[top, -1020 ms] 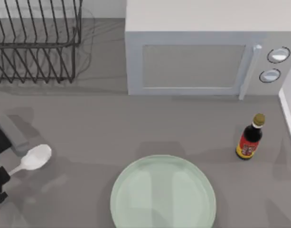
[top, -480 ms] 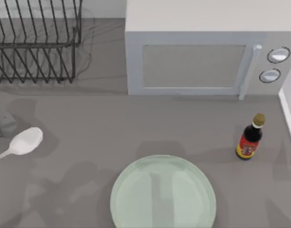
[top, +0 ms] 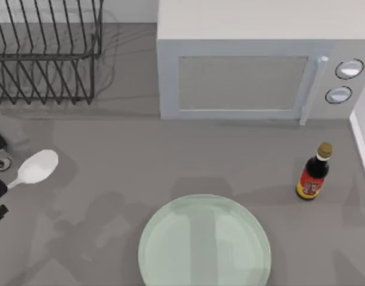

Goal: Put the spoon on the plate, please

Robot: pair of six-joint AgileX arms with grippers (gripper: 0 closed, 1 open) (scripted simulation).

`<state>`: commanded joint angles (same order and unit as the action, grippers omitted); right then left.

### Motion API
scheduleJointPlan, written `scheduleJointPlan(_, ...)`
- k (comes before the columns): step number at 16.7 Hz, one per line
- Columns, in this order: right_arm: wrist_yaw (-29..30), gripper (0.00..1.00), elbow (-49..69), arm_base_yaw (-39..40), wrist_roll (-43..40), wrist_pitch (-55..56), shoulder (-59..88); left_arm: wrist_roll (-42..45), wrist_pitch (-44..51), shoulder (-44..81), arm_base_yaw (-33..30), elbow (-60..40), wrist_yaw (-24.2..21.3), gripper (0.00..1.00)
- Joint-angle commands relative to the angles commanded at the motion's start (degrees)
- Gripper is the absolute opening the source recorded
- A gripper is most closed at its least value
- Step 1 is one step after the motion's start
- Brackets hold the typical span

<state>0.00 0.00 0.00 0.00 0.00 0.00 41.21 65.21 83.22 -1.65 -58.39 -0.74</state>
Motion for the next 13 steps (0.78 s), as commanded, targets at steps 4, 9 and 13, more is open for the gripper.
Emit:
scheduleJointPlan(4,0.0,1.0,0.0,0.0,0.0,0.0,0.0,-17.62,1.25,5.23,-6.06,-4.78,0.28,0.0)
scheduleJointPlan(9,0.0,1.0,0.0,0.0,0.0,0.0,0.0,-51.43,3.11,13.41,-16.32,-10.63,0.43,0.0)
scheduleJointPlan(13,0.0,1.0,0.0,0.0,0.0,0.0,0.0,-84.56,4.31,20.11,-25.58,-14.6,0.21,0.0)
